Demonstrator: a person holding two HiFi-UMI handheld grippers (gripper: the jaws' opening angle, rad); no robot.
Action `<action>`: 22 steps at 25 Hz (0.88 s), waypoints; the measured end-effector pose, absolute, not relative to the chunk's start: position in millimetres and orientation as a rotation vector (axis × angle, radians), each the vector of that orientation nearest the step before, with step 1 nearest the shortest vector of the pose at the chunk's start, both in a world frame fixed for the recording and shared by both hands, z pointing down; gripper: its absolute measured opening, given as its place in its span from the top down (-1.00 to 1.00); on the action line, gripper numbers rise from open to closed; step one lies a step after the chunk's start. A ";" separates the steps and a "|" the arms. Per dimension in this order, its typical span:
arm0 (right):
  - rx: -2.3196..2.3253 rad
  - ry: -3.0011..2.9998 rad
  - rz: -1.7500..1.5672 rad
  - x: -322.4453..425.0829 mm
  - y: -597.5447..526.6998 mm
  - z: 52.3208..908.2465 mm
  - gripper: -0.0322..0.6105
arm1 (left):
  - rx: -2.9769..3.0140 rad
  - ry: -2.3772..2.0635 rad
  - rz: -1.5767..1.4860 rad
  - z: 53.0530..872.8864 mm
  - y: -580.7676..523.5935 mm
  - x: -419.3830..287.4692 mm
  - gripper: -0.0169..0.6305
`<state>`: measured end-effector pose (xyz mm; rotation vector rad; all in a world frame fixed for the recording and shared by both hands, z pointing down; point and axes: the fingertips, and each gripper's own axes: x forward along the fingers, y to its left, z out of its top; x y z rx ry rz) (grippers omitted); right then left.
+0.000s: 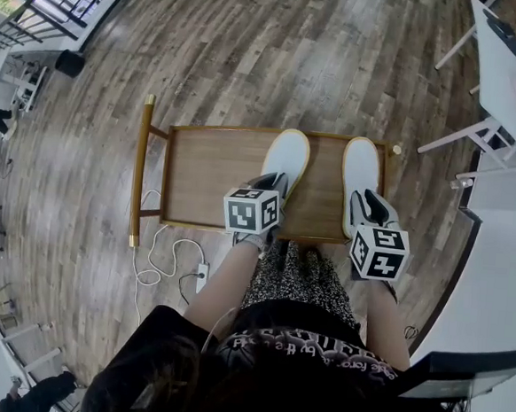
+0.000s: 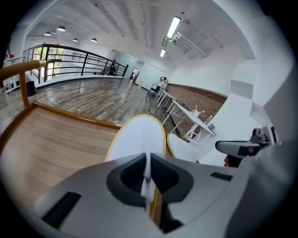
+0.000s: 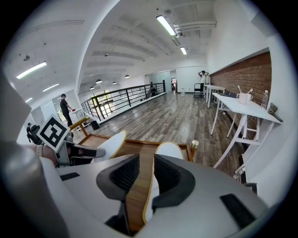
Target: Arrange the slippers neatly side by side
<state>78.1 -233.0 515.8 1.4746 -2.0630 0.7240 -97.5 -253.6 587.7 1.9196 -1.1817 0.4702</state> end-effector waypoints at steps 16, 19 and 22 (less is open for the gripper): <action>1.546 -1.991 0.764 151.5 -200.3 522.2 0.59 | 1.934 -1.093 0.436 621.4 -270.1 1.2 0.89; 1.528 -2.001 0.767 149.8 -198.6 523.8 0.59 | 2.001 -1.033 0.421 607.7 -264.9 4.4 0.76; 1.513 -2.016 0.768 146.6 -199.0 524.9 0.59 | 2.063 -1.038 0.422 587.3 -259.2 -10.2 0.57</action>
